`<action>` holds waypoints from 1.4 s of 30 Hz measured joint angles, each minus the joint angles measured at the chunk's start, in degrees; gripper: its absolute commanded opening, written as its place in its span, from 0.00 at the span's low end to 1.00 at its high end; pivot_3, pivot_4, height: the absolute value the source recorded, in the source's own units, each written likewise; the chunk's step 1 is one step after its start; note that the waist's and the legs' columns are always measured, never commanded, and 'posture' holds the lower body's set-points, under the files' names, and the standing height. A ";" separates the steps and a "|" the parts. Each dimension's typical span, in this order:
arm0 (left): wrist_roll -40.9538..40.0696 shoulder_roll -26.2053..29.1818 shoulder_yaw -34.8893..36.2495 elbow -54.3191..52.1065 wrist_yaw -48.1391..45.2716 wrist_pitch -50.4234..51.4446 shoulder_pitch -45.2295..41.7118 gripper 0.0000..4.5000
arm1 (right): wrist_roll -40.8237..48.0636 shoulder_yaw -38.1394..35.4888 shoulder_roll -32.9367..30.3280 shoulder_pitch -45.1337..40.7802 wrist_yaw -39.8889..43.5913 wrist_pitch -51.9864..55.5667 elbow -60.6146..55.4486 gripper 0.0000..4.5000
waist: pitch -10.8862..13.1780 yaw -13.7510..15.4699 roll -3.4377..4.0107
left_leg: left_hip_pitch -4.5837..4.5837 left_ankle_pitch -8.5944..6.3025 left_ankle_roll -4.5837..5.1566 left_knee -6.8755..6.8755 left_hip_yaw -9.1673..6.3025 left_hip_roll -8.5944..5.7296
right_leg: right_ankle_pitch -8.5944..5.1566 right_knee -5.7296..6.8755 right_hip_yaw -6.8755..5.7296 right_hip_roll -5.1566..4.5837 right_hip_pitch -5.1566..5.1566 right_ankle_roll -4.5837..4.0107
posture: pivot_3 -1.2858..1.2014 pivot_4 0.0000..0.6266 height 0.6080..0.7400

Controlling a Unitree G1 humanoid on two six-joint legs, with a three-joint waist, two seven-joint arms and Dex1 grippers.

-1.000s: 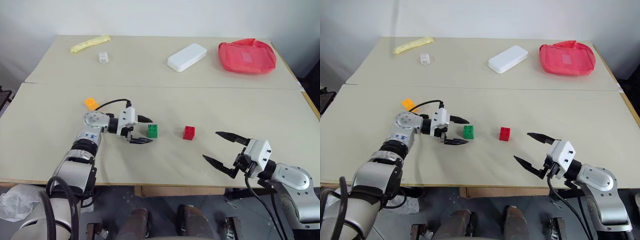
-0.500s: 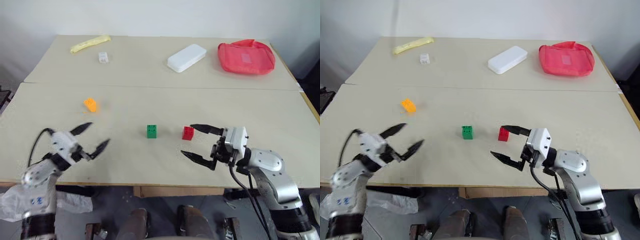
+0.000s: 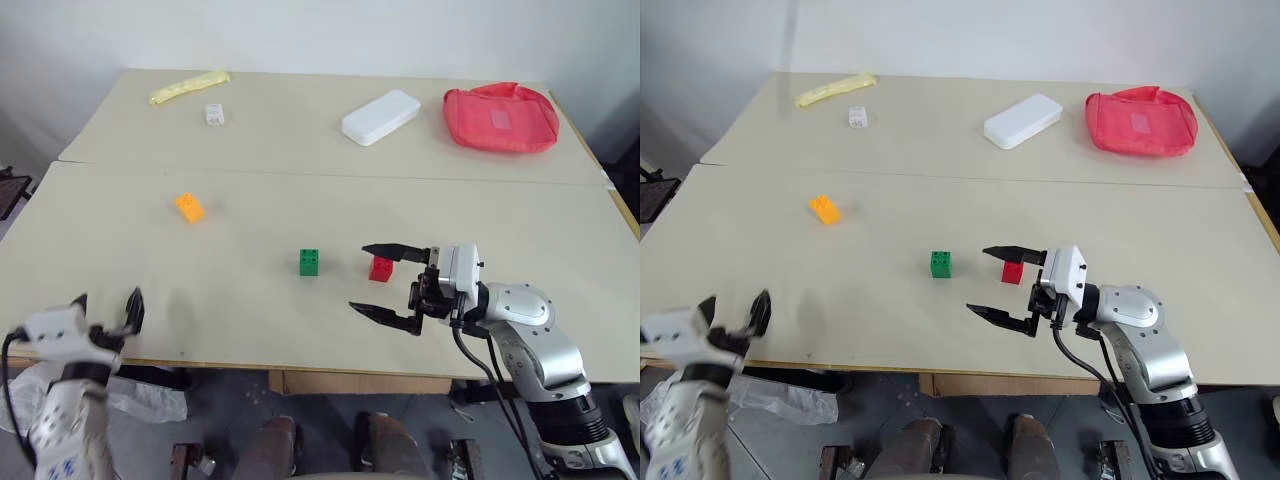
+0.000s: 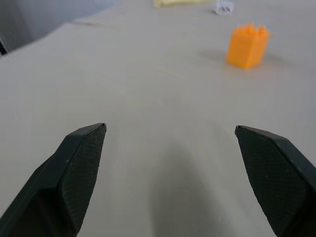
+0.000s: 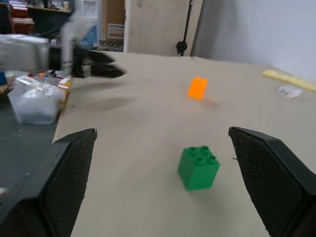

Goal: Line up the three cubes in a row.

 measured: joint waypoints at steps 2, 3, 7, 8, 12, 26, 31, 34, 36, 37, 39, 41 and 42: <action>1.55 -0.15 -3.24 0.37 4.14 4.63 -7.73 0.98 | -0.44 0.02 1.26 -0.06 -0.87 -0.70 0.12 1.00 | -0.04 -0.12 -0.06 | -0.03 0.00 0.00 -0.01 0.08 -0.04 | 0.01 0.25 0.04 0.04 -0.09 0.02 | 0.52 0.24 1.00; 2.92 -0.09 -4.79 2.08 5.70 6.12 -10.93 0.98 | -0.80 -0.04 1.52 -0.06 -1.36 -1.25 0.44 1.00 | -0.06 -0.53 -0.02 | -0.01 -0.01 0.01 -0.02 0.20 -0.07 | 0.01 0.31 0.05 0.07 -0.15 0.02 | 0.52 0.24 1.00; 5.57 -0.73 -7.71 11.82 10.26 9.04 -18.91 0.98 | -2.48 -0.72 2.02 0.22 -3.16 -2.63 1.94 1.00 | -0.05 -1.82 -0.04 | -0.05 -0.03 0.04 -0.09 0.35 -0.04 | 0.00 0.28 -0.09 0.11 -0.30 0.02 | 0.52 0.24 1.00; 5.83 -0.88 -7.75 13.08 10.96 9.23 -19.96 0.98 | -2.54 -0.81 2.03 0.23 -3.48 -2.63 1.97 1.00 | -0.05 -1.79 -0.04 | -0.07 -0.03 0.03 -0.07 0.34 -0.04 | 0.00 0.28 -0.11 0.12 -0.30 0.02 | 0.52 0.24 1.00; 8.65 -1.23 -7.99 23.80 16.46 7.75 -28.28 0.98 | -3.17 -2.16 2.01 1.50 -6.03 -2.62 1.37 1.00 | -0.04 -1.17 -0.07 | -0.08 -0.01 0.02 0.00 0.34 -0.05 | 0.01 0.28 -0.19 0.12 -0.27 0.03 | 0.52 0.24 1.00; 9.75 -1.87 -8.96 41.71 20.39 3.46 -39.03 0.46 | -4.63 -1.99 2.03 5.65 -10.17 -2.50 -2.01 1.00 | -0.03 -1.22 -0.09 | -0.10 0.01 -0.03 0.01 0.37 -0.04 | 0.04 0.26 -0.26 0.11 -0.28 0.09 | 0.52 0.24 1.00; 9.76 -2.16 -10.04 37.83 20.24 4.90 -36.79 0.34 | -4.90 -1.82 2.03 5.86 -10.63 -2.50 -2.86 1.00 | -0.03 -1.18 -0.08 | -0.10 0.01 -0.02 0.01 0.36 -0.06 | 0.04 0.26 -0.23 0.10 -0.28 0.09 | 0.52 0.24 1.00; 9.40 -0.82 -11.47 35.98 15.65 4.51 -34.55 0.34 | -5.04 -1.62 2.05 5.66 -10.66 -2.51 -2.84 1.00 | -0.03 -1.20 -0.08 | -0.09 0.01 -0.02 0.01 0.36 -0.06 | 0.04 0.26 -0.23 0.10 -0.27 0.09 | 0.52 0.24 1.00; 7.58 2.84 -13.40 35.35 5.72 3.79 -32.52 0.34 | -5.08 -1.70 1.99 5.52 -10.69 -2.52 -2.80 1.00 | -0.03 -1.33 -0.08 | -0.09 0.01 -0.03 0.00 0.37 -0.03 | 0.03 0.25 -0.24 0.10 -0.28 0.07 | 0.52 0.24 1.00; 5.24 6.13 -14.79 35.17 -3.90 3.15 -31.27 0.34 | -5.06 -1.71 1.95 5.37 -10.68 -2.51 -2.78 1.00 | -0.03 -1.51 -0.08 | -0.09 0.02 -0.05 -0.01 0.40 0.01 | 0.02 0.26 -0.24 0.09 -0.31 0.05 | 0.52 0.24 1.00; 1.59 11.81 -16.86 34.45 -20.78 0.30 -29.34 0.34 | -5.03 -1.96 1.34 5.35 -10.49 -2.45 -2.77 1.00 | -0.02 -1.78 -0.06 | -0.09 0.00 -0.07 -0.02 0.40 0.06 | 0.00 0.22 -0.24 0.08 -0.30 0.02 | 0.52 0.24 1.00; -0.51 17.36 -18.72 33.76 -36.38 -6.00 -27.14 0.34 | -4.96 -2.24 0.28 5.45 -9.91 -2.43 -2.72 1.00 | -0.01 -2.08 -0.04 | -0.08 0.00 -0.07 -0.06 0.38 0.08 | -0.01 0.11 -0.22 0.01 -0.26 0.00 | 0.52 0.24 1.00; -1.32 19.82 -19.06 34.78 -43.59 -9.50 -26.59 0.34 | -4.92 -2.54 -0.35 5.50 -9.58 -2.44 -2.71 1.00 | -0.01 -2.23 -0.02 | -0.08 0.00 -0.07 -0.06 0.37 0.08 | -0.01 0.04 -0.21 -0.02 -0.25 0.00 | 0.52 0.24 1.00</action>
